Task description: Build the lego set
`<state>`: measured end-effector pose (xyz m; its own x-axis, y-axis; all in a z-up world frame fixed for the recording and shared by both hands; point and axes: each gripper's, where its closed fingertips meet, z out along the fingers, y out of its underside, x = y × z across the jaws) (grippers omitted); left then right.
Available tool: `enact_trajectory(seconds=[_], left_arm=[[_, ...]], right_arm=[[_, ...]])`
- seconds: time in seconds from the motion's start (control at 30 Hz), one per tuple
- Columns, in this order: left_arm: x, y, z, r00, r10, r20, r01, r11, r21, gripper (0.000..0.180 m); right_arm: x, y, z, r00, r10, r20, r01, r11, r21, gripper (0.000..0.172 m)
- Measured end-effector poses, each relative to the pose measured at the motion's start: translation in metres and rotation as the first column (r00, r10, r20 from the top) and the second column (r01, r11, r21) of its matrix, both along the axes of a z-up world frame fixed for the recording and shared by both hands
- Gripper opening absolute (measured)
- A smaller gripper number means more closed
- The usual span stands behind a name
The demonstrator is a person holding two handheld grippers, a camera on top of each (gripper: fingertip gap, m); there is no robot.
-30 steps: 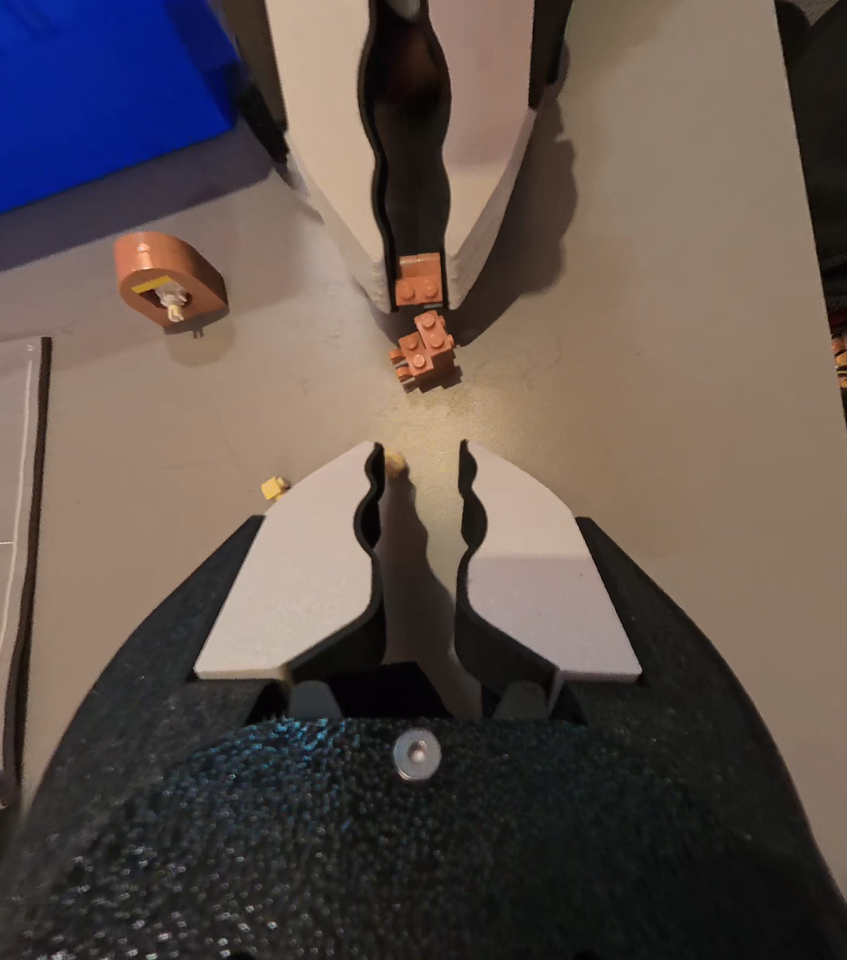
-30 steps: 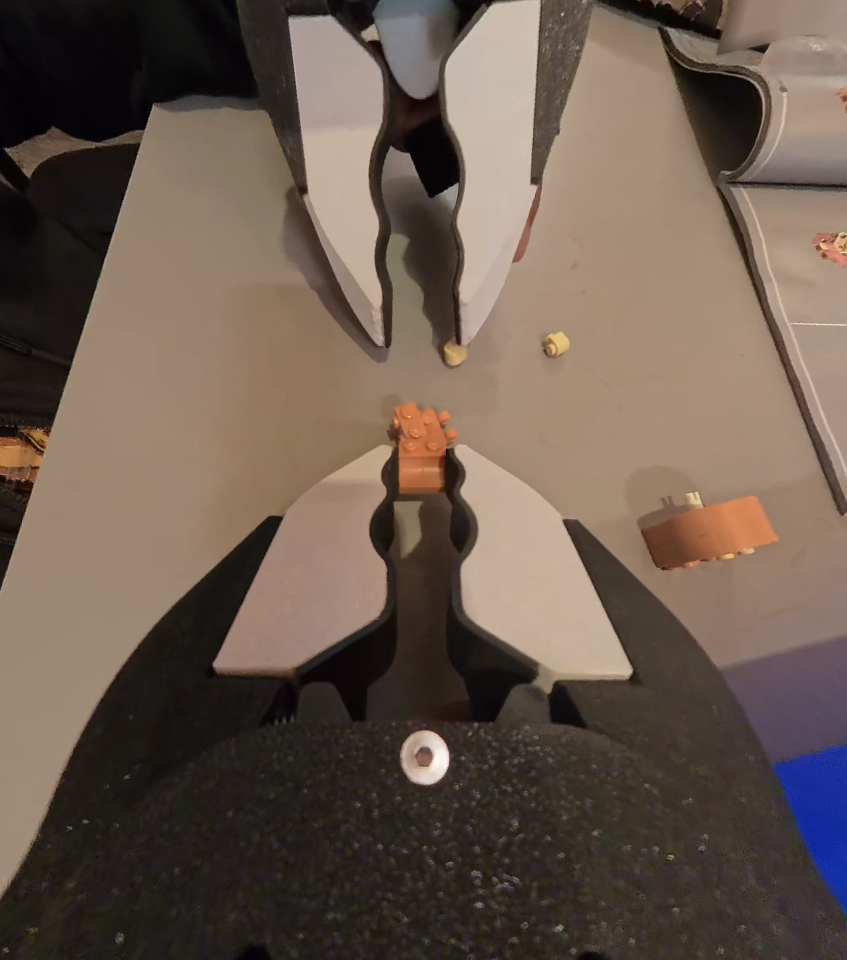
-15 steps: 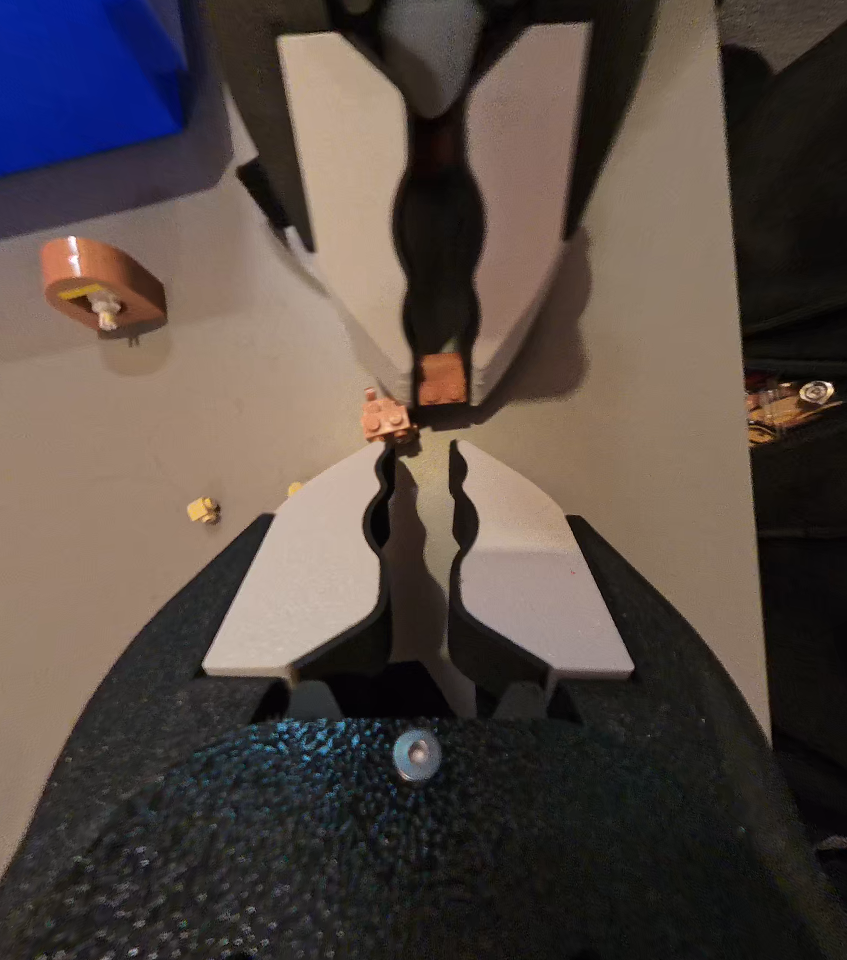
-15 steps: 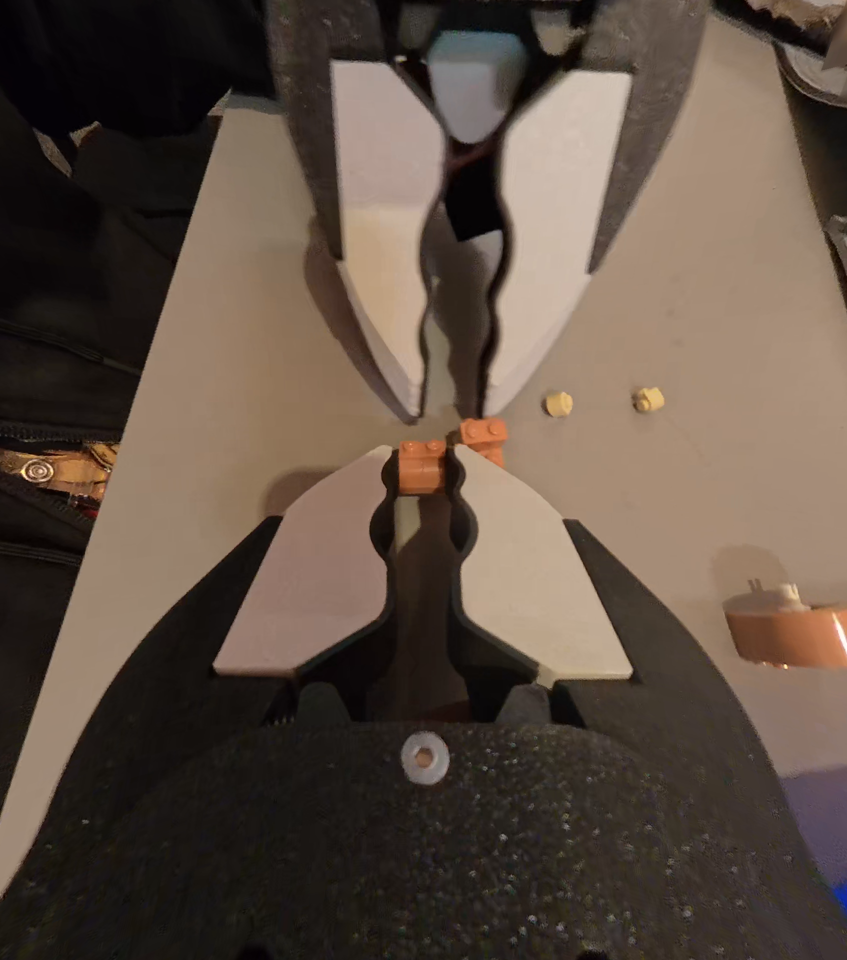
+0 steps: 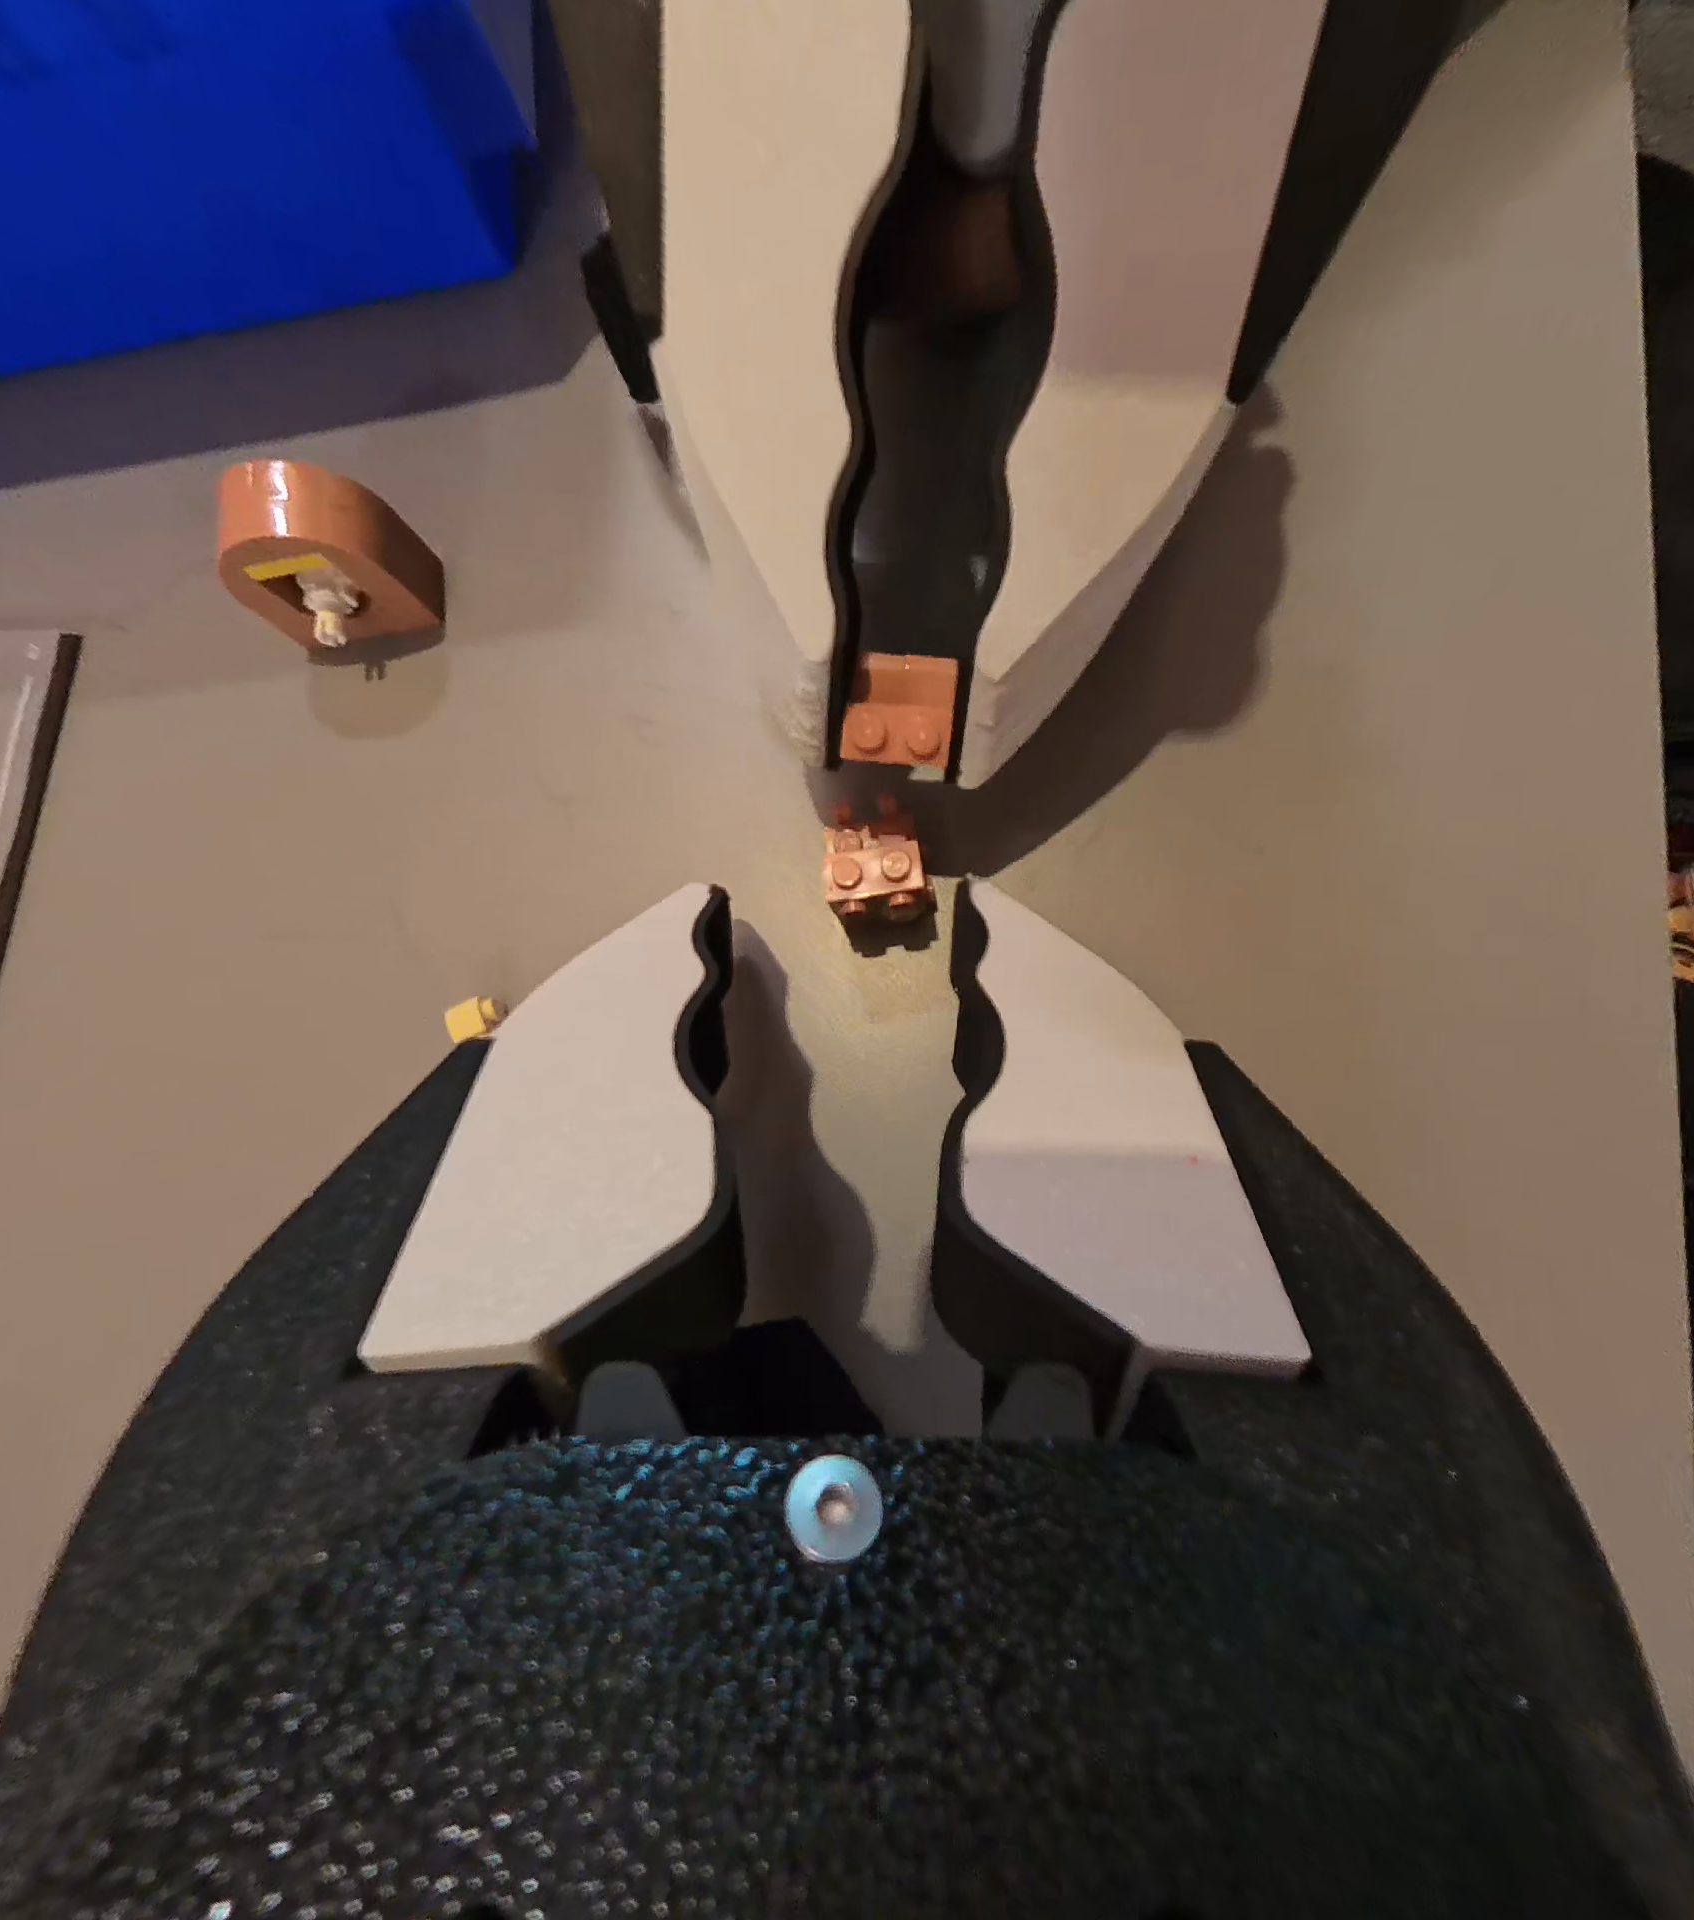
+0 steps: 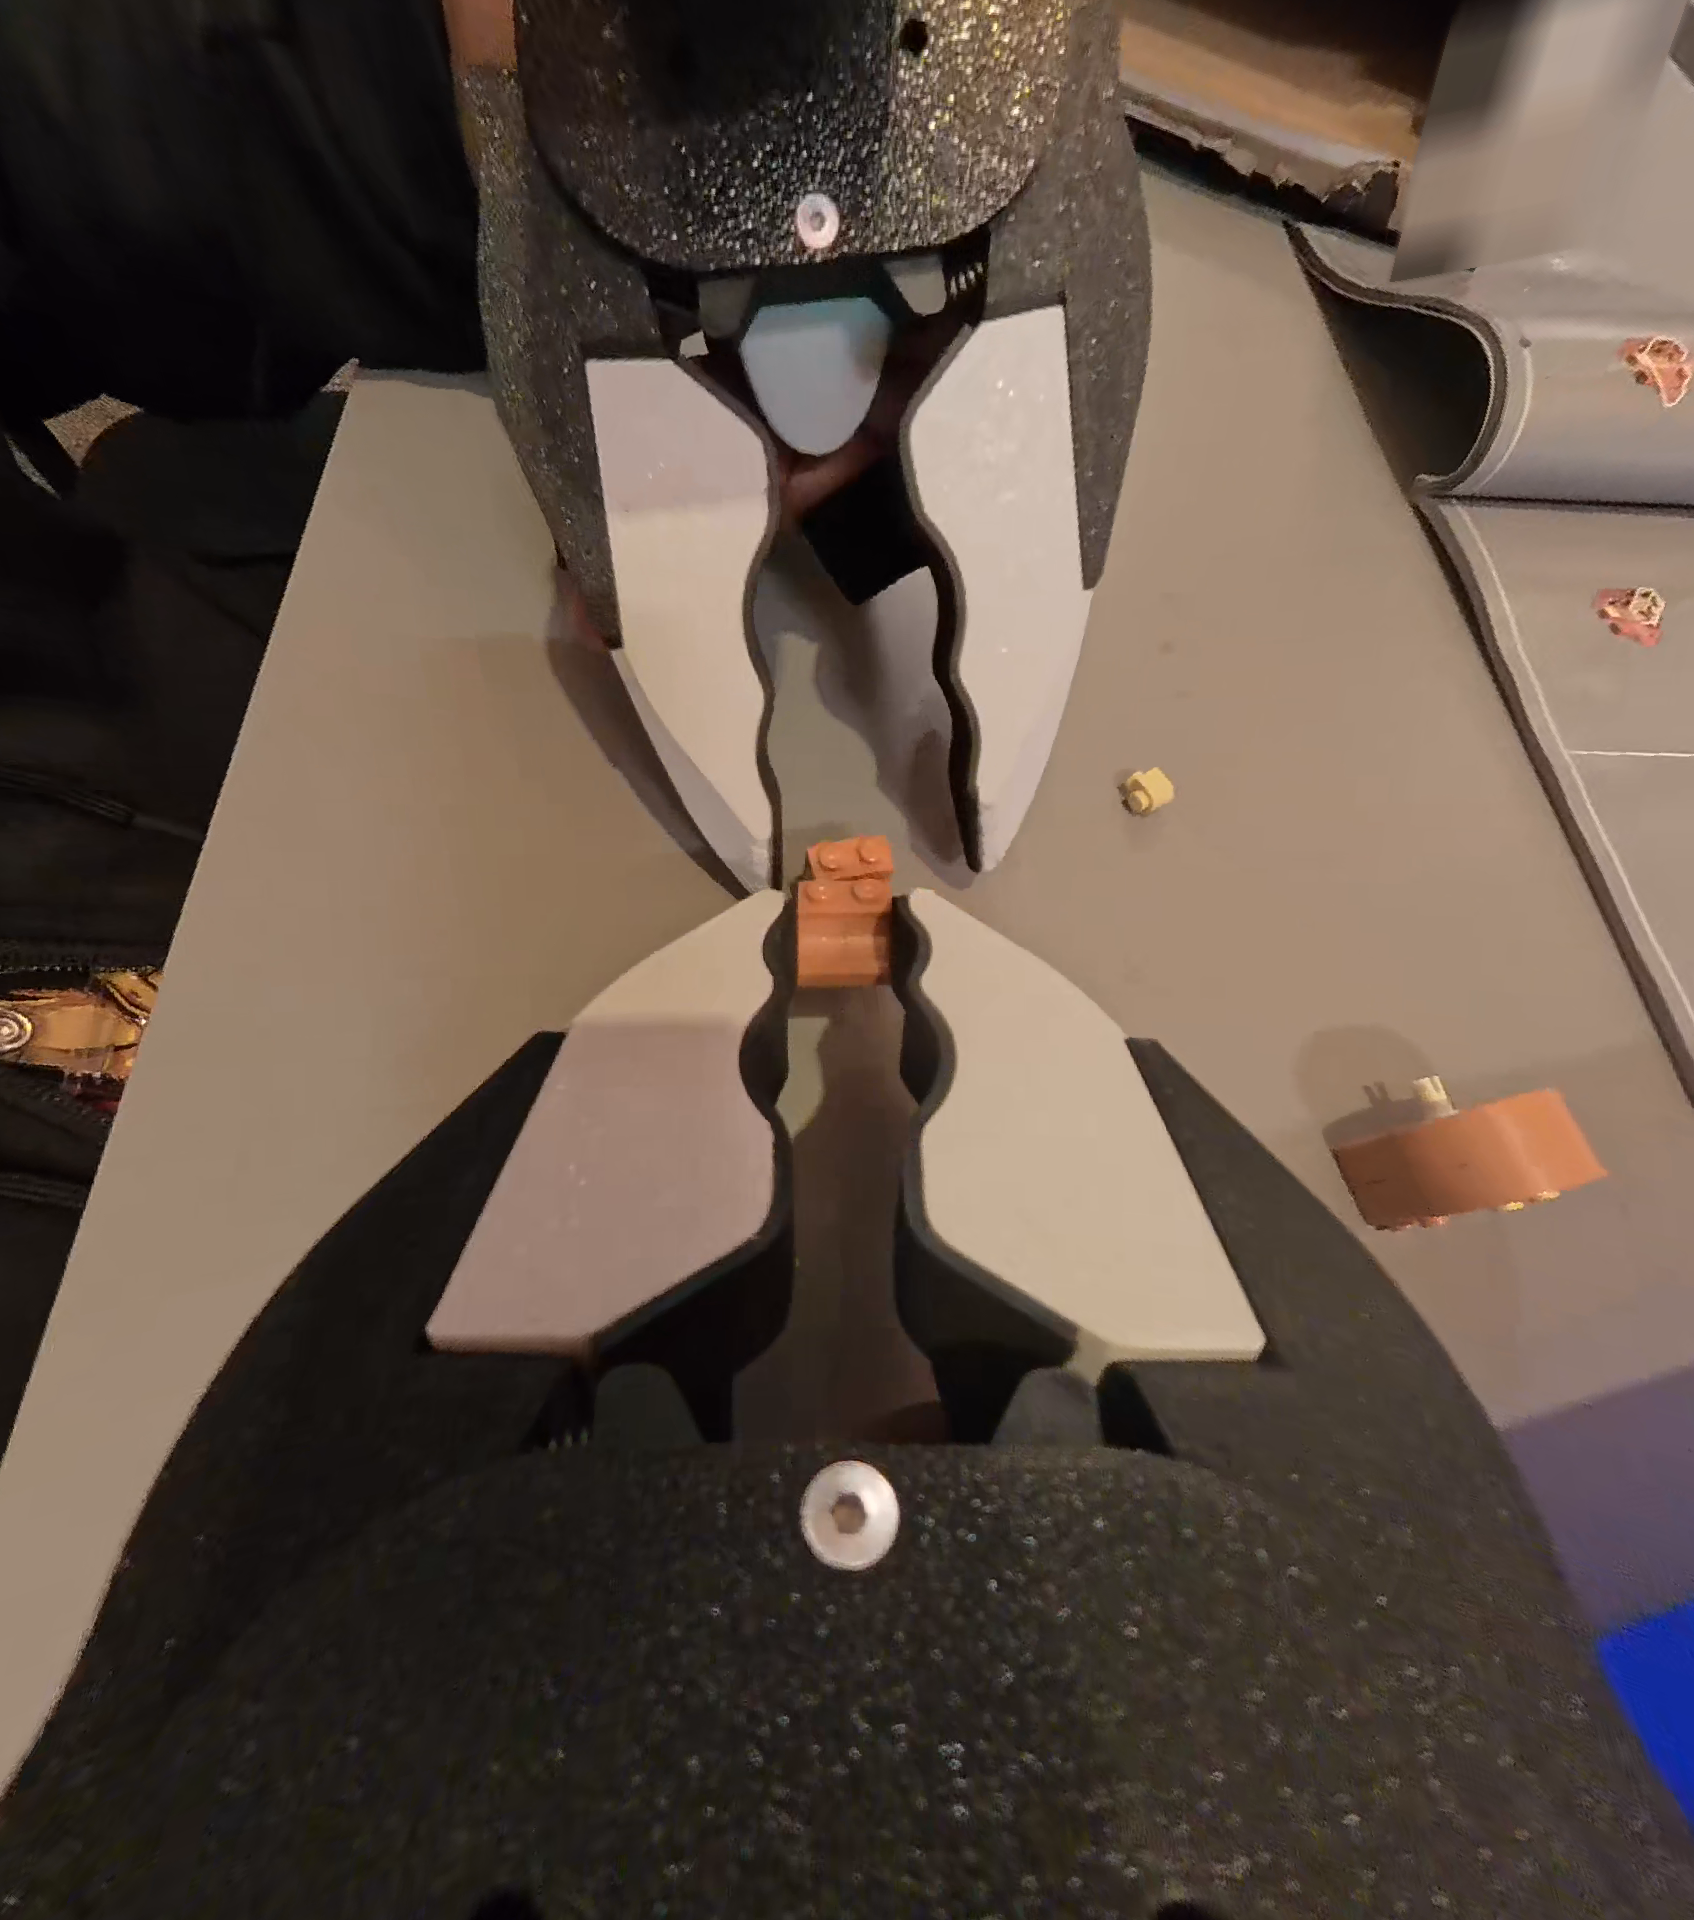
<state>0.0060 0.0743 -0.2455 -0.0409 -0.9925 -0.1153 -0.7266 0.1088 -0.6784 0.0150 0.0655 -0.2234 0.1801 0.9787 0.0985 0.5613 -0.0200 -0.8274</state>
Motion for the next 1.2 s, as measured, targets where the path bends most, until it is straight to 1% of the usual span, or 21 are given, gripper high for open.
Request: enact_trajectory(seconds=[0.07,0.1,0.17,0.2,0.43,0.6,0.67,0.77,1.03,1.2], left_arm=[[0.001,0.002,-0.003,1.0,0.011,-0.008,-0.011,1.0,0.002,0.037],[0.002,0.002,-0.004,1.0,0.009,-0.014,-0.009,1.0,0.002,0.034],[0.004,-0.002,-0.005,1.0,-0.008,-0.006,0.008,1.0,-0.012,0.021],[0.005,-0.003,-0.005,1.0,-0.015,-0.001,0.015,1.0,-0.013,0.019],[0.007,-0.008,-0.003,0.996,-0.068,0.052,0.069,0.997,-0.03,0.018],[0.008,-0.014,0.014,0.979,-0.106,0.173,0.116,0.992,-0.046,0.017],[0.009,-0.016,0.019,0.972,-0.12,0.201,0.132,0.99,-0.049,0.017],[0.011,-0.018,0.021,0.967,-0.14,0.211,0.149,0.988,-0.028,0.017],[0.012,-0.02,0.028,0.954,-0.167,0.247,0.172,0.985,0.003,0.017],[0.013,-0.021,0.027,0.954,-0.176,0.244,0.177,0.984,0.015,0.017]], right_arm=[[0.0,0.0,0.0,1.0,0.001,0.002,-0.001,1.0,0.003,0.017],[0.0,0.0,0.0,1.0,0.0,0.0,0.0,1.0,0.002,0.017],[0.0,0.001,0.0,1.0,-0.004,-0.003,0.004,1.0,0.0,0.017],[0.0,0.001,0.0,1.0,-0.004,-0.003,0.004,1.0,-0.001,0.017],[-0.001,-0.001,0.001,1.0,0.012,-0.008,-0.012,1.0,0.005,0.017],[-0.001,-0.005,0.012,0.995,0.043,-0.088,-0.044,0.999,-0.004,0.016],[-0.001,-0.006,0.017,0.991,0.05,-0.123,-0.051,0.999,-0.011,0.016],[-0.002,-0.01,0.021,0.986,0.071,-0.153,-0.074,0.997,-0.015,0.017],[-0.003,-0.01,0.02,0.988,0.07,-0.138,-0.071,0.997,-0.004,0.017],[-0.002,-0.01,0.018,0.99,0.065,-0.122,-0.067,0.998,-0.008,0.017]])
